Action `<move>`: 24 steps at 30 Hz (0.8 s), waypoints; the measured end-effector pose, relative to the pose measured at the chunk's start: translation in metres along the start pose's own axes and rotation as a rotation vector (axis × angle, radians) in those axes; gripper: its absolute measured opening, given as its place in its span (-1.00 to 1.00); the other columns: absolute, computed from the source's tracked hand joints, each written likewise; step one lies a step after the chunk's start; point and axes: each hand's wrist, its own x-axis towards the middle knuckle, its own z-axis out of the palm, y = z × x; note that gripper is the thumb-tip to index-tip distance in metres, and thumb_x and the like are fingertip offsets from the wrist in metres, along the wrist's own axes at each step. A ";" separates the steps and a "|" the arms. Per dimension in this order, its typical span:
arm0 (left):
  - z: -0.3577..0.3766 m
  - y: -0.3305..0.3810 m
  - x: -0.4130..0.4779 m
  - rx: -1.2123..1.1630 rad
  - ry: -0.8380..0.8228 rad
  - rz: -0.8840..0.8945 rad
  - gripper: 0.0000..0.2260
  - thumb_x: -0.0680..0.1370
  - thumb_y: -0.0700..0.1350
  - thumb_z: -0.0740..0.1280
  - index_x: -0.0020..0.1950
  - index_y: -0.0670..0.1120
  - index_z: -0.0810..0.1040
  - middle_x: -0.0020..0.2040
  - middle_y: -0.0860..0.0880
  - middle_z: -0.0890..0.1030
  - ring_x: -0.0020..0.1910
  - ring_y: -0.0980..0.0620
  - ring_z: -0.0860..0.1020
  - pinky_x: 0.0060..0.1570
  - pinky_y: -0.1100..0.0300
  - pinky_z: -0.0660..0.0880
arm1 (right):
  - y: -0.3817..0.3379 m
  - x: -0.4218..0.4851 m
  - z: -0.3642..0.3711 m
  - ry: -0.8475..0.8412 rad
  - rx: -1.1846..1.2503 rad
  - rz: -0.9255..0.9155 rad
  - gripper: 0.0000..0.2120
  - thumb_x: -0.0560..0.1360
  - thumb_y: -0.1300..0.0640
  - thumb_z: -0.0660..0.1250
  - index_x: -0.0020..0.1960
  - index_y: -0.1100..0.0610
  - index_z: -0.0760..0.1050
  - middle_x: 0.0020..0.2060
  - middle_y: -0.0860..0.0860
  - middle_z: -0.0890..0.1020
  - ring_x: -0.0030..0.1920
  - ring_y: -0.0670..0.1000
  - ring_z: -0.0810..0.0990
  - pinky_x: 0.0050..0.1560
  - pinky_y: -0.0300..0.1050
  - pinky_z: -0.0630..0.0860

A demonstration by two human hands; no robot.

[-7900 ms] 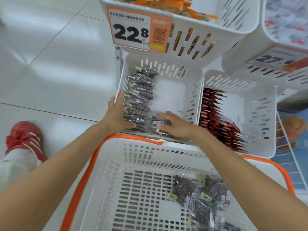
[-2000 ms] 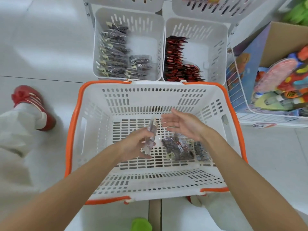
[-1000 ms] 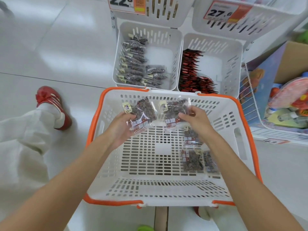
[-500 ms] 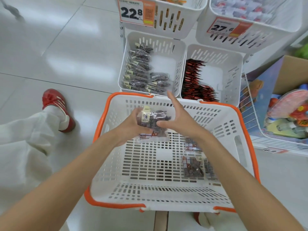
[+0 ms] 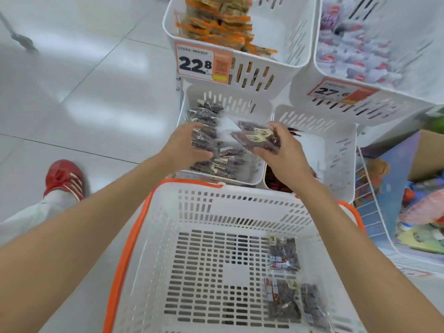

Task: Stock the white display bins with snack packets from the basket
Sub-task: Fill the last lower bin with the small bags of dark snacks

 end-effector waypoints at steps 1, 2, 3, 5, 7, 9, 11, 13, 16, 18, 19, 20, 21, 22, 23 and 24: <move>0.001 -0.013 0.012 0.102 0.034 -0.046 -0.29 0.38 0.00 0.55 0.46 -0.02 0.32 0.41 -0.04 0.35 0.40 -0.03 0.31 0.39 0.08 0.28 | 0.007 0.011 0.008 0.039 -0.059 -0.027 -0.56 0.51 0.10 0.43 0.33 0.12 0.38 0.07 -0.04 0.50 0.02 -0.04 0.45 -0.05 -0.22 0.33; 0.004 -0.026 0.023 0.193 0.029 -0.098 -0.23 0.38 0.05 0.54 0.50 0.02 0.26 0.49 -0.09 0.26 0.47 -0.09 0.22 0.43 -0.01 0.24 | 0.014 0.022 0.016 0.071 -0.113 -0.067 -0.57 0.52 0.11 0.42 0.32 0.14 0.38 0.07 -0.01 0.50 0.03 -0.01 0.45 -0.03 -0.20 0.34; 0.008 -0.036 0.032 0.251 0.006 -0.152 -0.17 0.37 0.09 0.54 0.53 0.07 0.18 0.56 -0.13 0.12 0.53 -0.14 0.10 0.46 -0.10 0.19 | 0.022 0.034 0.025 0.096 -0.175 -0.114 -0.58 0.52 0.12 0.41 0.32 0.15 0.39 0.08 0.03 0.50 0.07 0.04 0.45 0.00 -0.15 0.37; 0.015 -0.053 0.047 0.294 -0.030 -0.244 -0.04 0.36 0.16 0.53 0.57 0.14 -0.02 0.59 -0.12 -0.14 0.56 -0.16 -0.12 0.46 -0.24 0.11 | 0.041 0.059 0.043 0.110 -0.357 -0.179 -0.59 0.53 0.14 0.39 0.33 0.15 0.38 0.16 0.10 0.52 0.16 0.14 0.44 -0.02 -0.03 0.44; 0.020 -0.063 0.058 0.310 -0.050 -0.298 0.08 0.35 0.19 0.53 0.57 0.14 -0.22 0.57 -0.10 -0.28 0.56 -0.16 -0.21 0.46 -0.29 0.08 | 0.056 0.081 0.062 0.061 -0.614 -0.142 -0.58 0.52 0.22 0.36 0.33 0.14 0.34 0.19 0.12 0.48 0.19 0.17 0.40 -0.24 -0.03 0.40; 0.026 -0.072 0.067 0.261 -0.075 -0.313 0.16 0.34 0.17 0.54 0.55 0.12 -0.34 0.56 -0.12 -0.33 0.56 -0.21 -0.19 0.48 -0.24 0.06 | 0.064 0.096 0.081 -0.037 -0.830 -0.067 -0.51 0.47 0.33 0.34 0.34 0.12 0.28 0.20 0.11 0.45 0.21 0.17 0.37 -0.29 -0.04 0.33; 0.032 -0.080 0.072 0.188 -0.088 -0.296 0.21 0.33 0.11 0.56 0.52 0.10 -0.41 0.55 -0.17 -0.34 0.56 -0.26 -0.07 0.50 -0.15 0.09 | 0.072 0.106 0.098 -0.131 -0.873 -0.065 -0.46 0.44 0.40 0.29 0.36 0.11 0.26 0.22 0.12 0.43 0.24 0.18 0.35 -0.23 -0.03 0.36; 0.039 -0.089 0.073 0.180 -0.072 -0.252 0.25 0.31 0.05 0.59 0.50 0.10 -0.45 0.55 -0.19 -0.33 0.55 -0.27 0.04 0.48 -0.10 0.16 | 0.083 0.111 0.111 -0.222 -0.751 -0.093 -0.46 0.49 0.34 0.28 0.42 0.11 0.25 0.29 0.11 0.40 0.31 0.18 0.30 -0.05 0.01 0.45; 0.043 -0.099 0.073 0.183 -0.032 -0.191 0.26 0.31 -0.01 0.60 0.50 0.08 -0.45 0.57 -0.16 -0.30 0.55 -0.24 0.02 0.47 -0.07 0.16 | 0.091 0.113 0.106 -0.333 -0.334 0.005 -0.38 0.53 -0.12 0.33 0.51 0.02 0.22 0.48 0.06 0.25 0.48 0.14 0.15 0.45 0.10 0.21; 0.043 -0.102 0.073 0.155 -0.032 -0.165 0.24 0.33 -0.05 0.60 0.51 0.07 -0.44 0.58 -0.12 -0.28 0.56 -0.20 -0.02 0.45 -0.05 0.15 | 0.090 0.112 0.097 -0.379 -0.112 0.191 -0.35 0.51 -0.32 0.22 0.53 -0.15 0.18 0.58 -0.03 0.01 0.56 0.06 -0.05 0.52 0.13 -0.02; 0.043 -0.102 0.073 0.145 -0.034 -0.154 0.23 0.34 -0.07 0.59 0.51 0.07 -0.44 0.58 -0.12 -0.26 0.56 -0.20 0.00 0.44 -0.04 0.17 | 0.091 0.113 0.095 -0.396 -0.066 0.264 -0.37 0.51 -0.37 0.16 0.53 -0.22 0.15 0.58 -0.04 -0.06 0.57 0.06 -0.09 0.51 0.14 -0.04; 0.042 -0.103 0.073 0.142 -0.036 -0.145 0.23 0.34 -0.08 0.59 0.51 0.07 -0.44 0.58 -0.11 -0.25 0.55 -0.20 0.04 0.43 -0.04 0.21 | 0.092 0.114 0.097 -0.412 -0.082 0.292 -0.39 0.53 -0.36 0.11 0.53 -0.24 0.12 0.58 -0.01 -0.06 0.57 0.10 -0.07 0.50 0.14 -0.02; 0.042 -0.103 0.073 0.142 -0.033 -0.139 0.24 0.34 -0.08 0.60 0.51 0.08 -0.44 0.58 -0.11 -0.23 0.53 -0.22 0.10 0.42 -0.04 0.26 | 0.091 0.115 0.101 -0.425 -0.135 0.278 -0.41 0.56 -0.33 0.10 0.54 -0.23 0.08 0.57 0.06 -0.02 0.57 0.15 0.00 0.49 0.14 0.04; 0.042 -0.103 0.073 0.143 -0.027 -0.138 0.25 0.33 -0.07 0.60 0.51 0.08 -0.45 0.58 -0.11 -0.21 0.50 -0.24 0.17 0.40 -0.06 0.31 | 0.091 0.115 0.106 -0.435 -0.179 0.254 -0.41 0.59 -0.27 0.12 0.56 -0.21 0.03 0.55 0.11 0.03 0.54 0.20 0.08 0.48 0.13 0.11; 0.042 -0.103 0.073 0.145 -0.022 -0.139 0.26 0.32 -0.07 0.61 0.50 0.09 -0.45 0.58 -0.11 -0.19 0.48 -0.24 0.21 0.37 -0.07 0.34 | 0.091 0.115 0.110 -0.442 -0.194 0.239 -0.39 0.60 -0.22 0.15 0.57 -0.19 -0.02 0.54 0.13 0.04 0.53 0.21 0.12 0.48 0.13 0.16; 0.042 -0.102 0.073 0.147 -0.018 -0.143 0.27 0.31 -0.06 0.61 0.50 0.09 -0.45 0.58 -0.12 -0.18 0.47 -0.24 0.24 0.36 -0.07 0.36 | 0.089 0.114 0.112 -0.451 -0.173 0.242 -0.35 0.59 -0.19 0.18 0.57 -0.19 -0.06 0.55 0.13 0.00 0.54 0.21 0.09 0.50 0.13 0.14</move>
